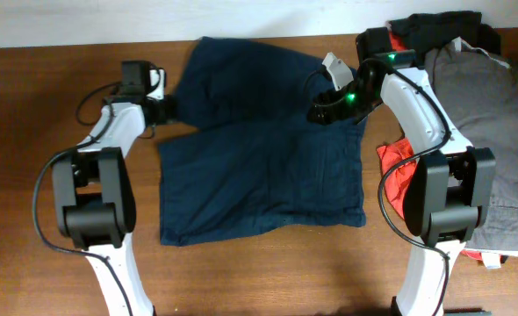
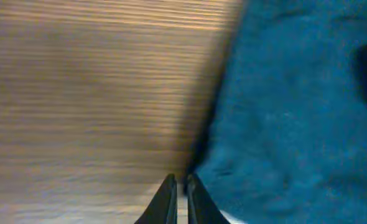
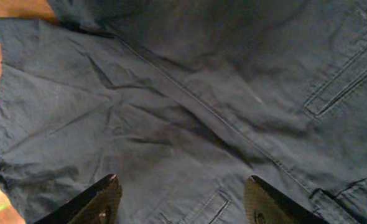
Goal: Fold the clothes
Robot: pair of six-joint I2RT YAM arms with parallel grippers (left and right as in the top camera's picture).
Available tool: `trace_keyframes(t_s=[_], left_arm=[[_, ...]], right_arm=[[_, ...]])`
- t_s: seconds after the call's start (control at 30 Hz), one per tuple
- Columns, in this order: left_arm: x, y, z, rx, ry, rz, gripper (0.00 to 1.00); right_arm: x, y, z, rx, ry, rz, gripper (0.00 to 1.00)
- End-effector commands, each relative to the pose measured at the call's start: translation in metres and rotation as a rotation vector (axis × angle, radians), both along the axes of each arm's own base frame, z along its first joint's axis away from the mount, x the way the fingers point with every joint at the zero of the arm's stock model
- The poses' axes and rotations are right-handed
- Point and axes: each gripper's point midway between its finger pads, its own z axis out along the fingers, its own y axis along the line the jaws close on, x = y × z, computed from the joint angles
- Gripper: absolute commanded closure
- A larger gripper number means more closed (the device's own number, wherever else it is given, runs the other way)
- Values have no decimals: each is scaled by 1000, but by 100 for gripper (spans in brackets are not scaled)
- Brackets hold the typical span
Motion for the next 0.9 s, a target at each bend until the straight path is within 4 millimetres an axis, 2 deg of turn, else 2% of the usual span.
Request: trace_keyframes(t_s=[0.0, 0.13, 0.2, 0.23, 0.3, 0.33, 0.37, 0.4, 0.43, 0.5, 0.57, 0.67, 0.77, 0.87], left_arm=[[-6, 32, 14, 24, -1, 75, 91], [-17, 58, 9, 31, 42, 126, 99], [-22, 67, 8, 29, 58, 145, 99], [-24, 71, 8, 28, 63, 153, 98], [-28, 77, 14, 23, 66, 165, 81], [-30, 80, 24, 21, 59, 170, 65], [-31, 81, 33, 22, 50, 172, 55], [-32, 80, 43, 24, 35, 169, 49], [-34, 80, 67, 30, 5, 165, 39], [-42, 74, 94, 15, -18, 154, 36], [-57, 61, 129, -38, -39, 121, 33], [-81, 44, 164, -103, -52, 81, 28], [-108, 34, 183, -132, -21, 67, 26], [-138, 30, 189, -131, 48, 64, 26]], right_arm=[[-3, 0, -3, -11, 13, -10, 32], [-3, -1, -3, -16, 21, -24, 32], [-4, -1, -3, -16, 26, -25, 32], [-4, -1, -3, -16, 28, -25, 32], [-6, -1, -3, -16, 36, -29, 32], [-6, -4, -1, -19, 50, -60, 31], [-7, -5, 1, -19, 55, -71, 30], [-8, -5, 4, -19, 56, -74, 30], [-13, -6, 15, -19, 54, -77, 28], [-19, -9, 29, -32, 52, -95, 28], [-29, -25, 46, -89, 82, -217, 28], [-50, -44, 74, -111, 118, -357, 29], [-69, -63, 102, -126, 119, -462, 28], [-93, -78, 127, -140, 110, -513, 28]])
